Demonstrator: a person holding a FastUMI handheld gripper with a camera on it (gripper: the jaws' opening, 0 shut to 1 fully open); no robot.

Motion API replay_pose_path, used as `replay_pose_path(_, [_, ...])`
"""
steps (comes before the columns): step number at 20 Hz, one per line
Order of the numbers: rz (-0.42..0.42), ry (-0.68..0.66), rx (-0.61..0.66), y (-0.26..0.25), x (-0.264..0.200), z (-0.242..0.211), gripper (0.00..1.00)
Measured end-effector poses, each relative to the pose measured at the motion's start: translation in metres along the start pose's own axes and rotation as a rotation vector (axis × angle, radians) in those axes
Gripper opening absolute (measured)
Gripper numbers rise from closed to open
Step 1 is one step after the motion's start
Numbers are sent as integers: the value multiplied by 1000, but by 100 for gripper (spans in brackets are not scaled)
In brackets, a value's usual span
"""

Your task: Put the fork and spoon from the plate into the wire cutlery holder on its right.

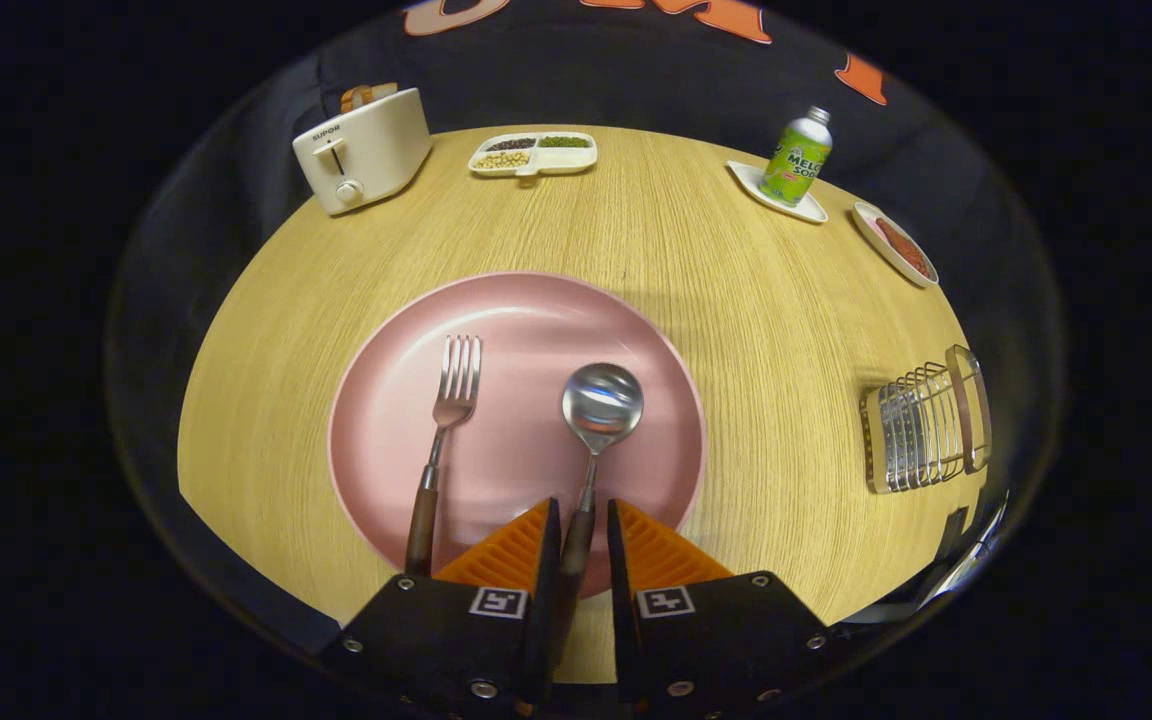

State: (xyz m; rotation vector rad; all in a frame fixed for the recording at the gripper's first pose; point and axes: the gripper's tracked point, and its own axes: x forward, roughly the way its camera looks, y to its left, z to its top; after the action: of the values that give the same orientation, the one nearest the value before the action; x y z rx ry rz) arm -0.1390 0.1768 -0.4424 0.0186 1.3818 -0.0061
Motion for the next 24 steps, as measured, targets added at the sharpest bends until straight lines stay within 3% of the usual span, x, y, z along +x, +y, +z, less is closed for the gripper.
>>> replay_pose_path(9, [93, 9, 51, 1, -5, 7, 5])
replay_pose_path(16, [122, -116, 50, -26, -47, 41, 5])
replay_pose_path(24, [47, -272, 115, -114, -106, 79, 5])
